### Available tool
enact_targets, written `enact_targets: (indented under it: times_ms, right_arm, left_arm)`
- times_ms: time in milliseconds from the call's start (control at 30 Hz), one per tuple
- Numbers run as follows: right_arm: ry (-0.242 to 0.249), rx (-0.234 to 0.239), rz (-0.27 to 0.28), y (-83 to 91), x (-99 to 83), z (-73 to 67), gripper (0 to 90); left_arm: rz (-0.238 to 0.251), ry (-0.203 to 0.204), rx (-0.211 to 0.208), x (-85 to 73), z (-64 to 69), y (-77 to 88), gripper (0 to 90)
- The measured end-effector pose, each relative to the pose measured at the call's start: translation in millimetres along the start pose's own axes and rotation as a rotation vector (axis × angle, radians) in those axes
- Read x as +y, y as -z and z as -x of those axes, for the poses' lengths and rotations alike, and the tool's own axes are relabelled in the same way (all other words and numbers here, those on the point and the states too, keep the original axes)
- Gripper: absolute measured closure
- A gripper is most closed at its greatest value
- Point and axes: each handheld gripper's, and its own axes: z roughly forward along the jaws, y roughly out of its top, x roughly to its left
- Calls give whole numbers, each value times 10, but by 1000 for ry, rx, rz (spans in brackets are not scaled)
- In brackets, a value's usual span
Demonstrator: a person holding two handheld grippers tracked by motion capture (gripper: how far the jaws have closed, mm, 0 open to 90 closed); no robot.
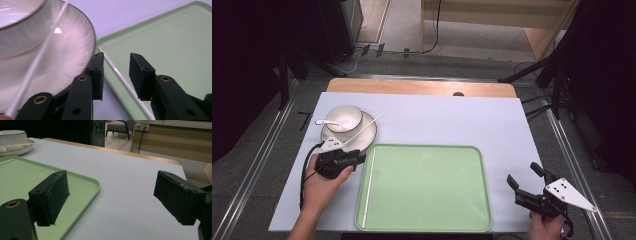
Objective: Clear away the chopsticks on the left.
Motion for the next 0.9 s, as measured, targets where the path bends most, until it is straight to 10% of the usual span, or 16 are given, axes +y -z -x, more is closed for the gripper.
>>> enact_targets:
  times_ms: [500, 900]
  right_arm:
    - [-3, 1, -4, -8, -1, -8, 127]
    - [-1, 2, -4, -4, -4, -4, 127]
  left_arm:
    - [15, 72, 181, -51, -512, 102, 580]
    - [-53, 50, 228, -68, -534, -99, 613]
